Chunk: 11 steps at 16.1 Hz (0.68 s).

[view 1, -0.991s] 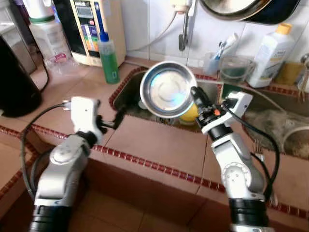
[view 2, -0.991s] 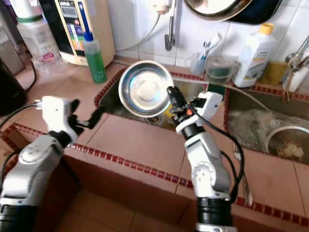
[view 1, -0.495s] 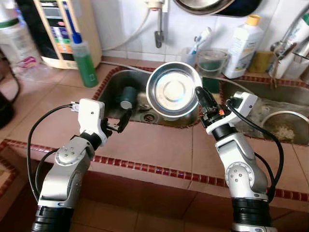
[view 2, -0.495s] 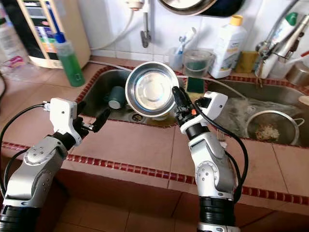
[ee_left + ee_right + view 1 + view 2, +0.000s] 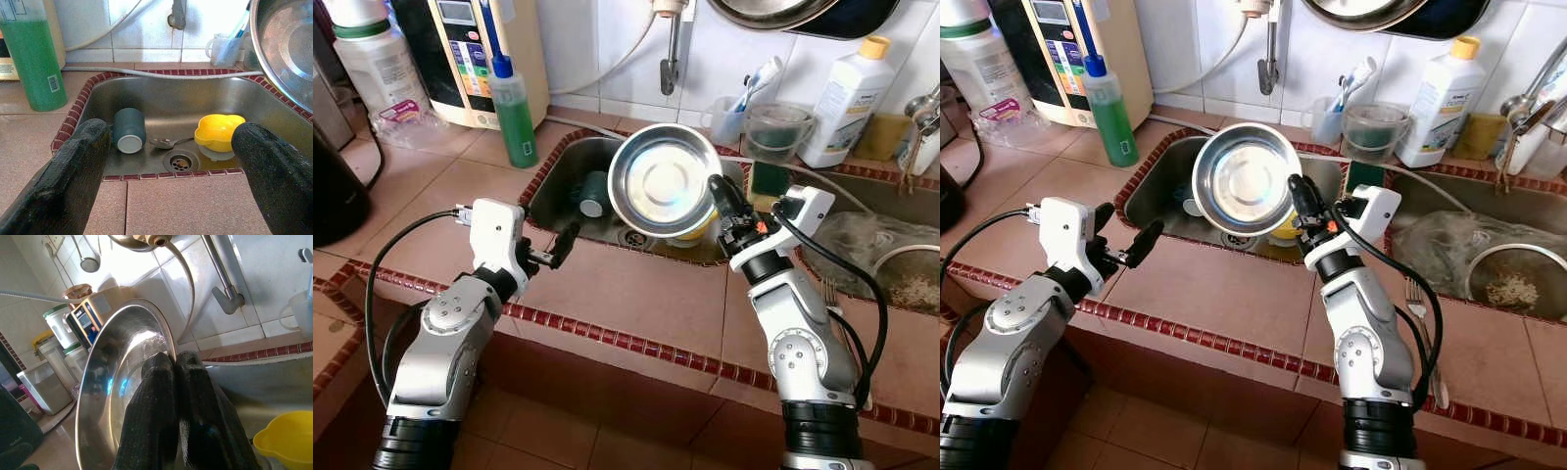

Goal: Kitchen organization

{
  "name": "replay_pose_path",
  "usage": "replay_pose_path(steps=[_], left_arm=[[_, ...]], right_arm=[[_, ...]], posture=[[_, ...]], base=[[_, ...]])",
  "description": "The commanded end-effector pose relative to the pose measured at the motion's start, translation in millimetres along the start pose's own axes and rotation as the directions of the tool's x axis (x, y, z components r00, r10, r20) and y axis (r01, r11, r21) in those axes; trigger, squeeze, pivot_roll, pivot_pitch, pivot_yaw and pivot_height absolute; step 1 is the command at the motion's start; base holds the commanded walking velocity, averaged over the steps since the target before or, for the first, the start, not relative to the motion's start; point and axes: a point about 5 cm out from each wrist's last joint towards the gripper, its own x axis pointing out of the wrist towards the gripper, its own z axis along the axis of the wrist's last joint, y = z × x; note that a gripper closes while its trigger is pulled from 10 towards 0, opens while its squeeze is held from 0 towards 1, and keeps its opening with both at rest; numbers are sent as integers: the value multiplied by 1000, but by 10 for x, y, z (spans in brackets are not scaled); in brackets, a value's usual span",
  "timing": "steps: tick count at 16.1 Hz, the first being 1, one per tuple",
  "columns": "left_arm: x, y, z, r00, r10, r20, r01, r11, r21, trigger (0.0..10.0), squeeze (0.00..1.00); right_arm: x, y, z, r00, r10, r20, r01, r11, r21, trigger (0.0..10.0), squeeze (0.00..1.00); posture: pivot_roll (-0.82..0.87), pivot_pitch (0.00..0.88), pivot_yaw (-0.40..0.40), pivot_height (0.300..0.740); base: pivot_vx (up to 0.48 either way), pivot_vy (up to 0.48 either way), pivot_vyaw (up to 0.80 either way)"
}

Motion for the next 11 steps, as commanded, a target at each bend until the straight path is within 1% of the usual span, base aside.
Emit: replay_pose_path(steps=[1,5,11], left_arm=[[4,11,33,1000,-7,4,7,1000,4,10000,0],[-3,-14,20,1000,-19,2,19,1000,2,10000,0],[-10,-21,21,1000,-24,4,24,1000,1,10000,0]], right_arm=[[45,43,31,1000,25,16,-25,1000,5,10000,0],[64,61,22,999,39,13,-39,999,6,10000,0],[81,77,17,999,47,13,-48,999,9,10000,0]], posture=[[-78,31,21,740],[-75,22,14,740],[-74,16,11,740]], base=[[0,0,0],[0,0,0],[264,0,0]])
